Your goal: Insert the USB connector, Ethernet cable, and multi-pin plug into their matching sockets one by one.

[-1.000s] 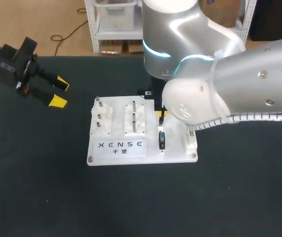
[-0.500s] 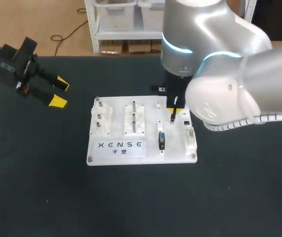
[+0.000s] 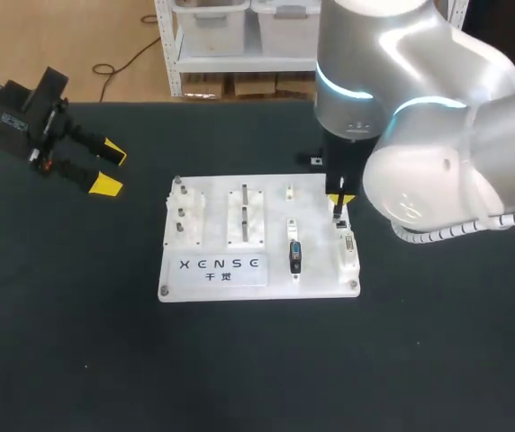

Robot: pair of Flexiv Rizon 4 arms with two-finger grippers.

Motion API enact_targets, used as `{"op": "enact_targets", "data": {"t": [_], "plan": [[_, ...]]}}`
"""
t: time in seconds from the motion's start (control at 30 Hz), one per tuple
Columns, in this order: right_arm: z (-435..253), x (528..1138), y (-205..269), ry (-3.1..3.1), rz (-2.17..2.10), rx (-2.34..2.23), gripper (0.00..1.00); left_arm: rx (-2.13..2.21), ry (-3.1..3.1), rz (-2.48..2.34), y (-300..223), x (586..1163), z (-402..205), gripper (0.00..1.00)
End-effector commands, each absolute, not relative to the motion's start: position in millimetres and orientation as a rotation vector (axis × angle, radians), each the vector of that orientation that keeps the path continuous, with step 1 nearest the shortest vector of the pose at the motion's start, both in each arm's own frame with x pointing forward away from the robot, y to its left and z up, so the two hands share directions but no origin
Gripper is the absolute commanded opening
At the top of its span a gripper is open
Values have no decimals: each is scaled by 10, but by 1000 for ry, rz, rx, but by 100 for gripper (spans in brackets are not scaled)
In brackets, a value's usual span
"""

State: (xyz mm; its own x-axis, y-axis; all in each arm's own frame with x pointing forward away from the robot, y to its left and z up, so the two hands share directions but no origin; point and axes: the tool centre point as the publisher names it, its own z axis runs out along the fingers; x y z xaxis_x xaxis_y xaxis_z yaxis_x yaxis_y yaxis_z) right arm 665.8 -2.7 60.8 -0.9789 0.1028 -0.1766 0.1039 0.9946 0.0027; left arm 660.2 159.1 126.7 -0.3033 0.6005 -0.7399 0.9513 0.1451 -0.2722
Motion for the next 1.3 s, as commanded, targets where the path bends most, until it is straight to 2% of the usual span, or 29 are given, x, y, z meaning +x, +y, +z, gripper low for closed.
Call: {"op": "enact_targets", "data": {"t": [0.03, 1.3], "plan": [[581, 6635, -81, 2950, -11, 161, 0, 1480, 1966, -1008, 1593, 6597, 1260, 100], [454, 6710, -103, 2971, -33, 116, 0, 1480, 1966, -1008, 1593, 6597, 1260, 100]]}}
